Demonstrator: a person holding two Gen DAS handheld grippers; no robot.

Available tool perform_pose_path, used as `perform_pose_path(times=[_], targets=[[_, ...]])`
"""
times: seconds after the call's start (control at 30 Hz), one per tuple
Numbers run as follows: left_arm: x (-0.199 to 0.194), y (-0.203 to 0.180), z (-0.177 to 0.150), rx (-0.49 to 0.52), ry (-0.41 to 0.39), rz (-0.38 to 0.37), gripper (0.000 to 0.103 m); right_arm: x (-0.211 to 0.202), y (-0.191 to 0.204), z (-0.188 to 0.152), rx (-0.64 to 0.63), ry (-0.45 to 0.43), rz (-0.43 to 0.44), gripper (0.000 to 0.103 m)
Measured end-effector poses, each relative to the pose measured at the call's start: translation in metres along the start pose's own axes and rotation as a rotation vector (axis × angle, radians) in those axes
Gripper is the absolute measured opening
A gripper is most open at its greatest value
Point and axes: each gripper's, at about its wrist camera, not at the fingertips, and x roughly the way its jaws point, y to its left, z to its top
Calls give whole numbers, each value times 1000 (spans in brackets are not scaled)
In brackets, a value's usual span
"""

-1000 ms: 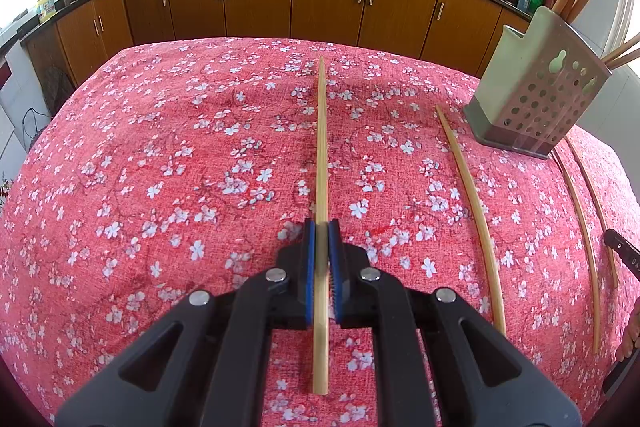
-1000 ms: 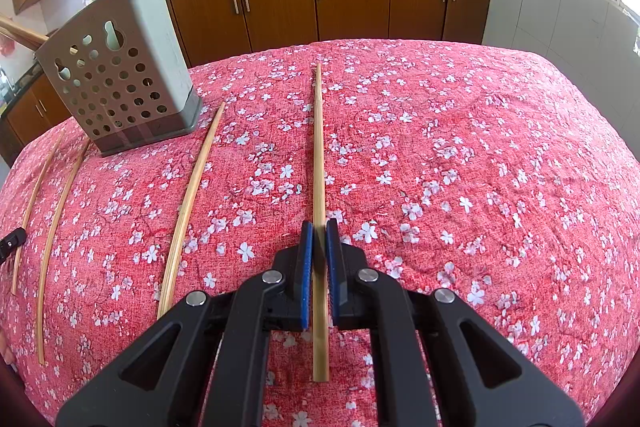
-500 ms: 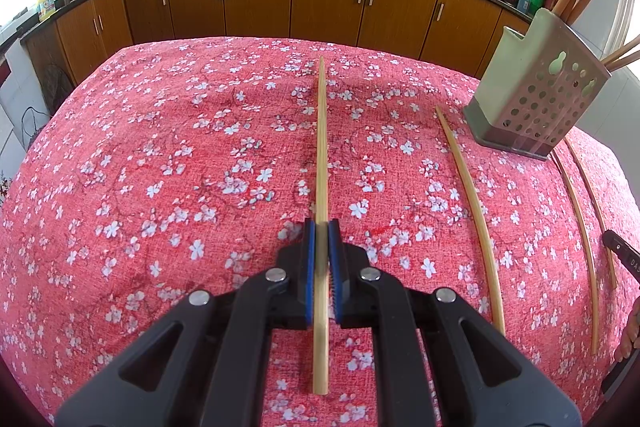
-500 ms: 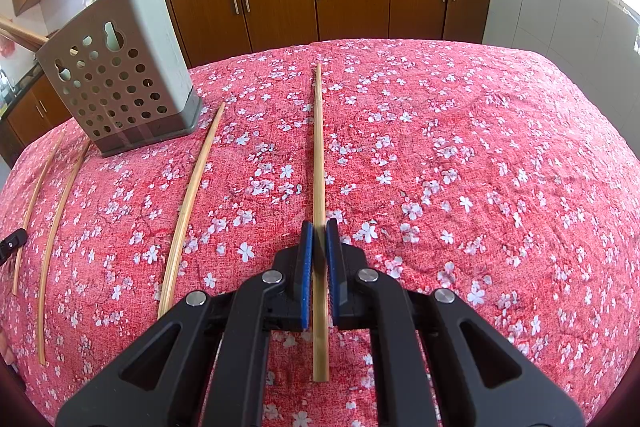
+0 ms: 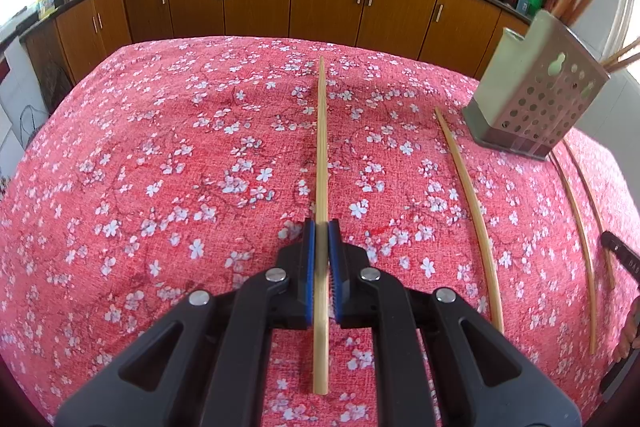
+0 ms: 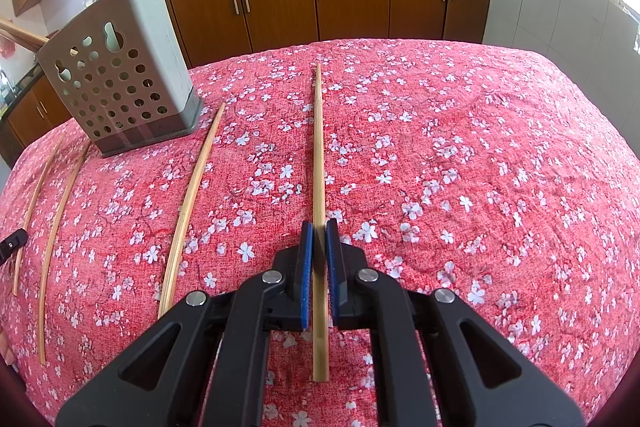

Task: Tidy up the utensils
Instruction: 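Hold the grasped chopsticks against the cloth with both tools, then lift the left tool's chopstick over the holder while the right tool carries its chopstick there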

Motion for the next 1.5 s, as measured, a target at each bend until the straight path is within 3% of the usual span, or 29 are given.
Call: perform_pose_path(times=[0.1,0.33,0.53,0.67,0.83,0.97,1.2,1.4,1.5], targets=[[-6,-8,-6,68,3,30,11,-2,-1,-2,-1,1,8,8],[-16,-7,-13,92,6,34,8,-10,1,-5,2,-1,3,8],[-63,-9,2,108,-122,21,8,-62,0,17,-10,-162,14,8],[-105,-9,25,74,-239,-18,8,-105,7,39,-29,-299,30,8],[-134,-11,49,52,-315,-63,8,-130,13,57,-39,-378,58,8],[-154,-18,56,74,-341,-96,8,-146,19,65,-40,-414,95,8],[-193,-45,60,161,-342,-217,8,-190,28,87,-31,-469,248,7],[-230,-78,68,224,-392,-307,8,-226,44,107,-30,-559,359,7],[-243,-95,77,234,-430,-325,8,-233,51,117,-33,-605,374,7]])
